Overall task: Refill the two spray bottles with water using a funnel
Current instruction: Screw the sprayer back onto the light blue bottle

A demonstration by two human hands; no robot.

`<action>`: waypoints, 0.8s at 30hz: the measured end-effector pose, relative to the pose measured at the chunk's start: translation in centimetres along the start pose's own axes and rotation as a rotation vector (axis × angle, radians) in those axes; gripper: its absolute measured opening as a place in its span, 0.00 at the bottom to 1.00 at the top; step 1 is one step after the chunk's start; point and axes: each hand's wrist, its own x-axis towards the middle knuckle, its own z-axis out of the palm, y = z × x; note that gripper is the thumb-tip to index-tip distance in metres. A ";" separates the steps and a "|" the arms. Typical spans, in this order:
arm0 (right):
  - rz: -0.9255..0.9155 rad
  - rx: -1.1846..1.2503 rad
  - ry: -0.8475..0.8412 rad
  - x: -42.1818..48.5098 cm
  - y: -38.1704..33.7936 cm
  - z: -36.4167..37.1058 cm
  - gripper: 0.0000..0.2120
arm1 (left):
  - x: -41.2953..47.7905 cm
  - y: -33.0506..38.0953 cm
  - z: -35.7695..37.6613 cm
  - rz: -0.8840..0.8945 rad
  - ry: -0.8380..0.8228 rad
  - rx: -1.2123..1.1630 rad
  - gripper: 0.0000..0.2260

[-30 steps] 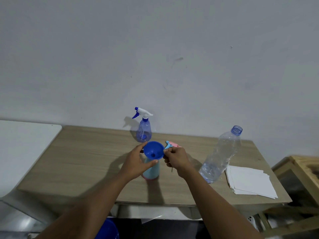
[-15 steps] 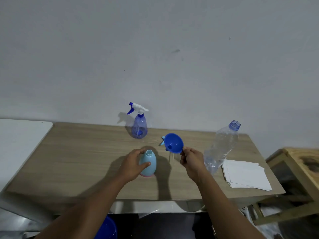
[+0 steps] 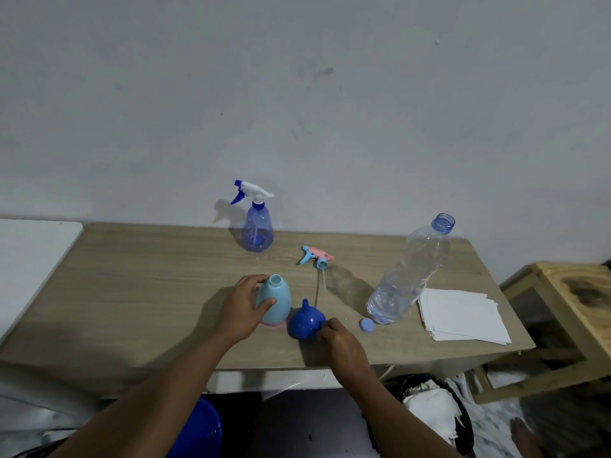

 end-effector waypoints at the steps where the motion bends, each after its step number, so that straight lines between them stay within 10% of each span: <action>1: 0.004 -0.005 -0.010 0.1 0.0 0.2 0.07 | 0.0 0.0 0.0 -0.001 0.001 -0.001 0.22; 10: -0.021 -0.023 -0.039 0.0 0.5 0.2 0.10 | -0.3 0.0 0.1 0.015 0.011 -0.038 0.21; 18: 0.250 0.333 0.327 5.2 -0.4 -4.3 0.12 | -0.3 -0.7 0.3 -0.002 -0.040 -0.090 0.22; 24: 0.433 0.445 0.190 14.0 0.6 -5.4 0.19 | -0.4 -1.3 0.5 -0.002 -0.047 -0.090 0.22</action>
